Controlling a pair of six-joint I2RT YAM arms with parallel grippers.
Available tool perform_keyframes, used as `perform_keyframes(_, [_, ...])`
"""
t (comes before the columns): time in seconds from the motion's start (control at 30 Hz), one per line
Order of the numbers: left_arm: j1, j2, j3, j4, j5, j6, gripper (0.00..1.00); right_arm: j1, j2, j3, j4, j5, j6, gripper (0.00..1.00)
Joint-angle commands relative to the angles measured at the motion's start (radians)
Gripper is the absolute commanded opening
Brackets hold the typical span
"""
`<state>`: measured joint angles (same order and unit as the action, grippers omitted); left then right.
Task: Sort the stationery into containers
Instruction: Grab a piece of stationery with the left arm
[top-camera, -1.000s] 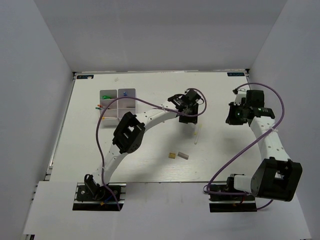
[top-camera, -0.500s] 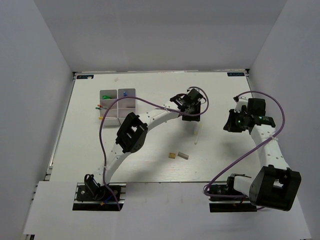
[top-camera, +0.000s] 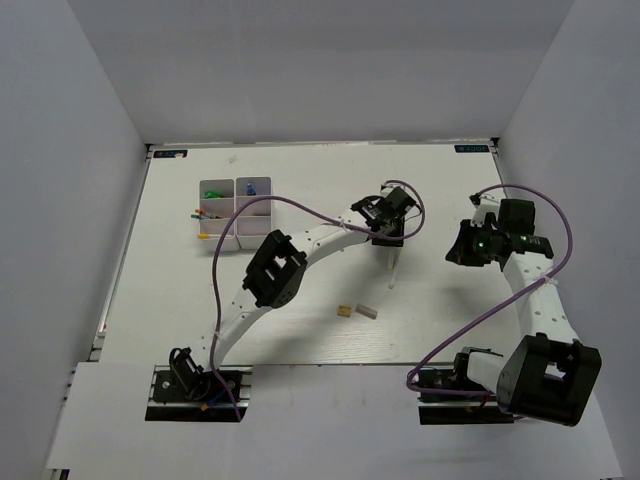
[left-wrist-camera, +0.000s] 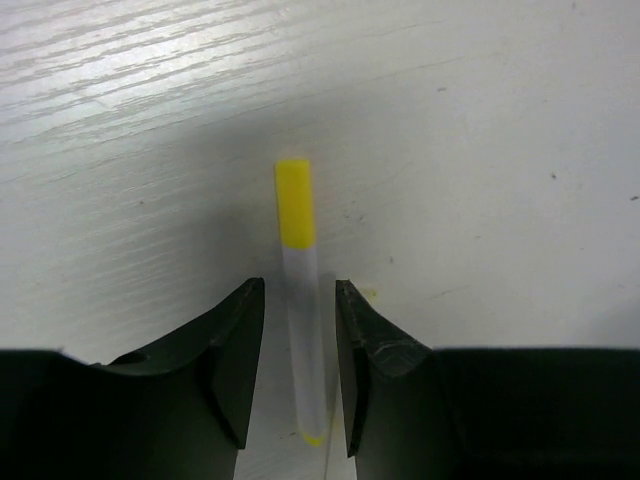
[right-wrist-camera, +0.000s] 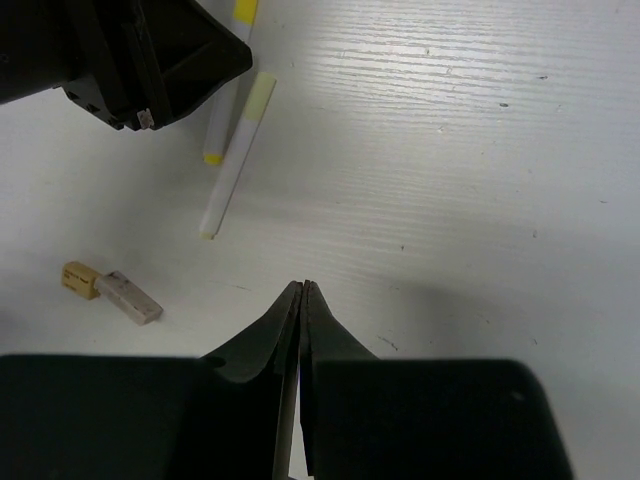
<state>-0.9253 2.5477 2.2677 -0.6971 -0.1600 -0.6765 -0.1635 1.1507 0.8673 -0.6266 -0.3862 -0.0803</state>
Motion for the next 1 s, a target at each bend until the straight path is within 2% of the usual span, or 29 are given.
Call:
perform_keyframes(0.0, [-0.009,-0.004,0.033,-0.068,-0.088,0.018,0.44,-0.013,-0.019,-0.014,0.019,-0.040,0.019,0.06])
perform_keyframes(0.27, [-0.038,0.034,0.033,-0.174,-0.162,0.064,0.43,-0.024,-0.008,-0.014,0.028,-0.056,0.031,0.07])
perform_keyframes(0.47, [-0.038,0.014,-0.042,-0.214,-0.199,0.074,0.42,-0.027,-0.011,-0.013,0.028,-0.062,0.031,0.07])
perform_keyframes(0.57, [-0.038,-0.033,-0.170,-0.216,-0.219,0.064,0.41,-0.030,-0.011,-0.013,0.027,-0.063,0.031,0.07])
perform_keyframes(0.6, [-0.038,-0.087,-0.276,-0.179,-0.219,0.064,0.39,-0.031,-0.012,-0.016,0.028,-0.063,0.036,0.07])
perform_keyframes(0.7, [-0.038,-0.153,-0.432,-0.139,-0.219,0.032,0.39,-0.030,-0.009,-0.027,0.036,-0.078,0.037,0.14])
perform_keyframes(0.73, [-0.027,-0.180,-0.457,-0.139,-0.219,0.032,0.39,-0.030,-0.009,-0.025,0.041,-0.080,0.037,0.21])
perform_keyframes(0.83, [-0.027,-0.202,-0.539,-0.148,-0.219,0.023,0.38,-0.030,-0.008,-0.030,0.039,-0.102,0.036,0.31])
perform_keyframes(0.97, [-0.027,-0.224,-0.603,-0.137,-0.181,0.023,0.26,-0.031,-0.009,-0.033,0.041,-0.111,0.028,0.33])
